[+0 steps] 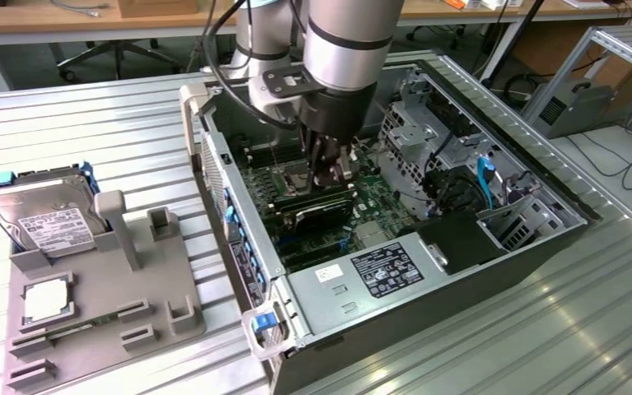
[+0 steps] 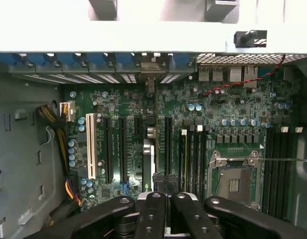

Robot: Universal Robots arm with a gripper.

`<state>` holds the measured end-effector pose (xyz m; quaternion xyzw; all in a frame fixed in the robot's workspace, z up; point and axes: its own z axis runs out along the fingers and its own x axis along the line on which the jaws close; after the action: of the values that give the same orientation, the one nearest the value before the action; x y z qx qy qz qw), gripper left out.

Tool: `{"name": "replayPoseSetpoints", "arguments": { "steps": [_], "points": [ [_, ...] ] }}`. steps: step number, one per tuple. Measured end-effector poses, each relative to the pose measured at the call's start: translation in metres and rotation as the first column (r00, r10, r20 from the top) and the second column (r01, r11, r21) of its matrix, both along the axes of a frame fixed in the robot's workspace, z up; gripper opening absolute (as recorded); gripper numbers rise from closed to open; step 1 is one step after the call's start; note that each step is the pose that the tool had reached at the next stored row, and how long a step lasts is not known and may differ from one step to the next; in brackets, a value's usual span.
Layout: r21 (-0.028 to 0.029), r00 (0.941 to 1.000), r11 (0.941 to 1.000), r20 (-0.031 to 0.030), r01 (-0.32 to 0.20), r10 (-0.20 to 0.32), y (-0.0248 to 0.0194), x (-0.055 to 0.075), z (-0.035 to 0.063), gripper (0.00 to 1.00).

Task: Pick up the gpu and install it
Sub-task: 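Press down on the gpu until it lock into place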

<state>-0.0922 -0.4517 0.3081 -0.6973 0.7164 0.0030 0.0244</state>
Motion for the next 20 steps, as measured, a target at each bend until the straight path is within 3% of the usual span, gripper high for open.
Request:
{"name": "replayPoseSetpoints", "arguments": {
  "steps": [4,10,12,14,16,20],
  "points": [
    [-0.0001,0.9981,0.9981,-0.0002,0.062,-0.062,0.0000,0.000,-0.0055,0.11],
    [-0.0002,0.9980,0.9980,-0.0003,0.063,-0.063,0.0000,0.000,-0.0058,0.11],
    [-0.0014,0.9980,0.9980,-0.0034,0.063,-0.063,0.0000,0.000,-0.0071,0.11],
    [-0.0084,0.9979,0.9980,-0.0121,0.063,-0.064,0.0000,0.000,-0.0099,0.11],
    [-0.0094,0.9978,0.9979,-0.0167,0.064,-0.064,0.0000,0.000,-0.0115,0.11],
    [-0.0093,0.9978,0.9979,-0.0177,0.063,-0.064,0.0000,0.001,-0.0130,0.11]
  ]
}}
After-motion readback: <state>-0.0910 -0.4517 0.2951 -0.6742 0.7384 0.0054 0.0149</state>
